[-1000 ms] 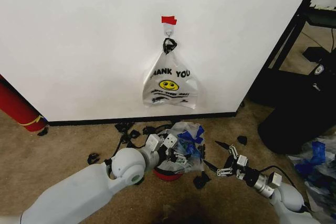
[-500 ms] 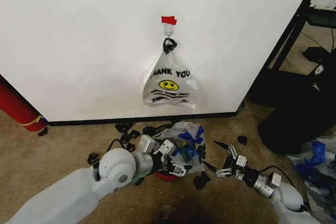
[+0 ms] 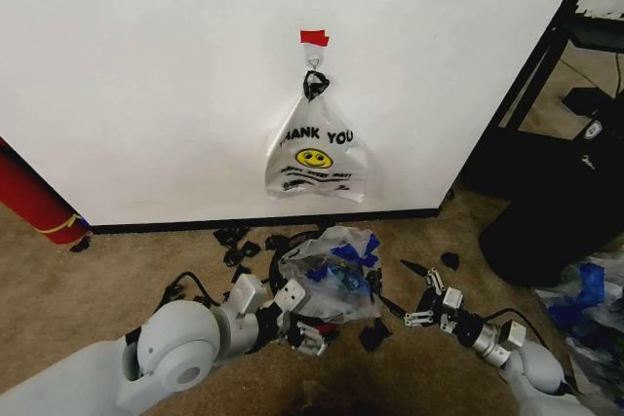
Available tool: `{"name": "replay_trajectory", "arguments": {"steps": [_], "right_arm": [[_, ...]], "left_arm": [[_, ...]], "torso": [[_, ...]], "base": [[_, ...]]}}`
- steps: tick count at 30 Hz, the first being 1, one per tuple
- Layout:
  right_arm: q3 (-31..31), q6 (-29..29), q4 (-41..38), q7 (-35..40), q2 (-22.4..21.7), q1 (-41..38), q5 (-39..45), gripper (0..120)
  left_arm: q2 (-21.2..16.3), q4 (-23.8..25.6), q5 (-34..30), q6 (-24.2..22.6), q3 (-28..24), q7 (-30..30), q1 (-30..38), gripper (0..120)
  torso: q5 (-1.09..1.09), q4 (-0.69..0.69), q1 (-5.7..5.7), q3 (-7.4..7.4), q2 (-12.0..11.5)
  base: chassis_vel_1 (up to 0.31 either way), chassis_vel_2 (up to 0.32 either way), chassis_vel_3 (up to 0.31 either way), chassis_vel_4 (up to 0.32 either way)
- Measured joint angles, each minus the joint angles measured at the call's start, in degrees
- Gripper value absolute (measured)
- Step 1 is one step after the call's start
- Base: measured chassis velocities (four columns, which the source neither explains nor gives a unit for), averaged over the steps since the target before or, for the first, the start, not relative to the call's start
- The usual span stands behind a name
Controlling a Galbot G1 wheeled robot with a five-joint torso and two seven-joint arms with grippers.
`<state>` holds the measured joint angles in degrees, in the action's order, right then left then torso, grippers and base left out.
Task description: Pick up the garbage bag from the wall and place it over the trash bin.
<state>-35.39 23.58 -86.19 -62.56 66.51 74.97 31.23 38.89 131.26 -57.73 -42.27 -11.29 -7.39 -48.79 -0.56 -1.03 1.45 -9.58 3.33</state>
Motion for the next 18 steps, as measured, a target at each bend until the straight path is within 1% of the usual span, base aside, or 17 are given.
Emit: {"name": "replay_trajectory", "arguments": {"steps": [1, 2, 3, 5, 7, 8, 9, 11, 16, 18], "right_arm": [[0.01, 0.01, 0.00, -0.06, -0.01, 0.15, 0.03, 100], [0.03, 0.01, -0.02, -0.11, 0.00, 0.23, 0.01, 100], [0.03, 0.01, -0.02, -0.11, 0.00, 0.23, 0.01, 100], [0.05, 0.06, -0.26, -0.16, 0.06, 0.34, -0.12, 100], [0.07, 0.07, -0.55, -0.21, 0.15, 0.42, -0.30, 100], [0.07, 0.07, -0.59, -0.21, 0.16, 0.43, -0.34, 100], [0.07, 0.07, -0.84, -0.23, 0.25, 0.54, -0.53, 100], [0.06, 0.07, -1.05, -0.30, 0.33, 0.74, -0.67, 100], [0.01, 0.07, -1.21, -0.56, 0.49, 1.04, -0.87, 100], [-0.08, 0.05, -1.12, -0.77, 0.70, 0.92, -1.05, 100]], "left_arm": [[2.21, -1.93, -0.03, 0.02, -1.62, -0.59, 1.66, 100], [3.34, -3.13, 0.15, 0.03, -2.61, -0.84, 2.37, 100], [3.34, -3.13, 0.15, 0.03, -2.61, -0.84, 2.37, 100], [5.65, -5.95, 1.27, 0.06, -4.91, -0.89, 3.61, 100], [6.95, -8.07, 3.23, 0.44, -6.47, -0.04, 4.35, 100], [7.12, -8.54, 3.68, 0.63, -6.75, 0.25, 4.52, 100], [7.49, -10.01, 5.55, 1.59, -7.66, 1.36, 5.24, 100], [7.51, -11.26, 7.70, 2.65, -8.21, 2.57, 6.19, 100], [7.34, -12.82, 9.73, 3.85, -8.96, 3.65, 8.53, 100], [7.66, -13.69, 10.12, 3.94, -10.06, 3.73, 10.53, 100]], "torso": [[0.00, -0.02, 0.00, 0.00, 0.00], [0.00, -0.02, 0.00, 0.00, 0.00], [0.00, -0.02, 0.00, 0.00, 0.00], [-0.01, -0.02, 0.00, 0.00, 0.00], [0.00, -0.01, 0.00, 0.00, 0.00], [0.00, -0.01, 0.00, 0.00, 0.00], [0.00, -0.01, 0.00, 0.00, 0.00], [0.00, 0.00, 0.00, 0.00, 0.00], [0.00, -0.01, 0.00, 0.00, 0.00], [0.00, -0.01, 0.00, 0.00, 0.00]], "base": [[0.000, 0.000, 0.000, 0.000], [0.000, 0.000, 0.000, 0.000], [0.000, 0.000, 0.000, 0.000], [0.000, 0.000, 0.000, 0.000], [0.000, 0.000, 0.000, 0.000], [0.000, 0.000, 0.000, 0.000], [0.000, 0.000, 0.000, 0.000], [0.000, 0.000, 0.000, 0.000], [0.000, 0.000, 0.000, 0.000], [0.000, 0.000, 0.000, 0.000]]}}
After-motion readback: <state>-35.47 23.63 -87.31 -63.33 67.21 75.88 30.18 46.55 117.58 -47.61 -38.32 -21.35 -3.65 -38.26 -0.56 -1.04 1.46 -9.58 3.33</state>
